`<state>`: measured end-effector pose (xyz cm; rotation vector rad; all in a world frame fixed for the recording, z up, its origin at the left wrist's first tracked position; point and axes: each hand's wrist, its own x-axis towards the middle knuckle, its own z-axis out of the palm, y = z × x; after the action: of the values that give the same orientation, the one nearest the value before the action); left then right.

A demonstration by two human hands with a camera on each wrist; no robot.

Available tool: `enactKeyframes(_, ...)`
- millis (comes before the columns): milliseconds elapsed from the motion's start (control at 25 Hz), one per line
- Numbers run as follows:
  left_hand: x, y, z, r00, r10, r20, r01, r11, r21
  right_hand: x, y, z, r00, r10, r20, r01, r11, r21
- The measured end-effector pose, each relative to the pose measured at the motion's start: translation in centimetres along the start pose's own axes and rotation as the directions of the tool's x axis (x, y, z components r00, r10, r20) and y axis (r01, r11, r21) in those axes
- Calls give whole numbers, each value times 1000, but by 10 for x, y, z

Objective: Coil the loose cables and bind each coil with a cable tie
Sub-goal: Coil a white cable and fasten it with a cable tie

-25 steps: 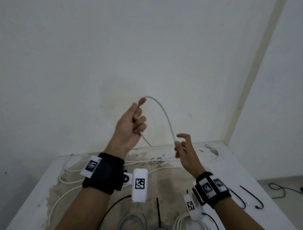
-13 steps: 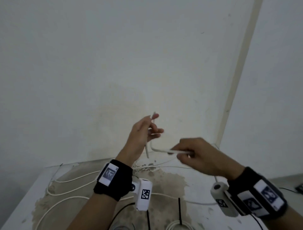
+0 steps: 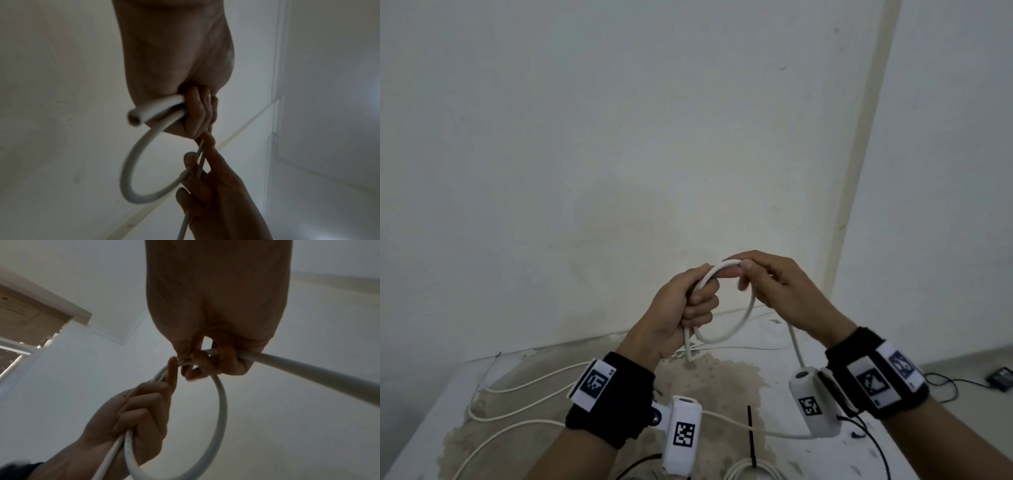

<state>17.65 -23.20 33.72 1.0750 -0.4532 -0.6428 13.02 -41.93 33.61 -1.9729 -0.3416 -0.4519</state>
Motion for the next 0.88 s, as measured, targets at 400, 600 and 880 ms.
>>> enactKeyframes(400, -9, 2, -9, 976, 85, -202, -128, 970, -208, 5, 21, 34, 951, 309, -29, -273, 877, 396)
enactKeyframes(600, -22, 45, -62, 929, 253, -269, -361, 781, -509, -36, 77, 34, 946, 320, 45, -317, 947, -58)
enactKeyframes(880, -19, 30, -72, 901, 223, -373, -366, 851, -377, -54, 14, 52, 794, 255, 552, 143, 804, -577)
